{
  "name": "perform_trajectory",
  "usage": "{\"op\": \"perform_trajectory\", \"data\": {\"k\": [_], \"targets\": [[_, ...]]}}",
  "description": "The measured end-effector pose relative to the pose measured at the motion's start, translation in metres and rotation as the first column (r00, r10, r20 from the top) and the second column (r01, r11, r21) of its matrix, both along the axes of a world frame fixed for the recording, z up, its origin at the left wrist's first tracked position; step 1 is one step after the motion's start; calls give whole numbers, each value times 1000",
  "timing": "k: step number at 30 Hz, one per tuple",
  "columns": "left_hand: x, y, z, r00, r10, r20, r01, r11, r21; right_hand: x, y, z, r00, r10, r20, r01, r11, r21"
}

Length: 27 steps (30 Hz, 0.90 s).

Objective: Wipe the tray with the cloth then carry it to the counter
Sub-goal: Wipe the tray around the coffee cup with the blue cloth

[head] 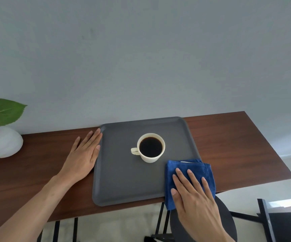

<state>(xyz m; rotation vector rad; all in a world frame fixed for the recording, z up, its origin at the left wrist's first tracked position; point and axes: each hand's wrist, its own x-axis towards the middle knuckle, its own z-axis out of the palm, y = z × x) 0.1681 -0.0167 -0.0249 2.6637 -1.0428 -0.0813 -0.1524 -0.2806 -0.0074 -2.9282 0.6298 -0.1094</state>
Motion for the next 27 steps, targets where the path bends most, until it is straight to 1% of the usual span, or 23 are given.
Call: {"op": "perform_trajectory", "data": {"k": [4,10,15,20,27], "targets": [[0,0,0,1000,-1,-10,1,1000,-6,19,-17,1,998,47,-41,-47,999,9],[-1,-1,1,1000,3,-25,-3,1000,-17,66,-51,6,974,163,-160,-156,986,55],[-2,-1,0,1000,13,-10,-13,1000,-5,106,-78,8,957,231,-174,-226,973,50],[-6,-4,3,999,48,9,-48,999,14,139,-93,11,946,262,-190,-260,965,39],[-8,-4,1,998,57,16,-57,998,14,158,-101,11,943,274,-190,-268,962,57]]}}
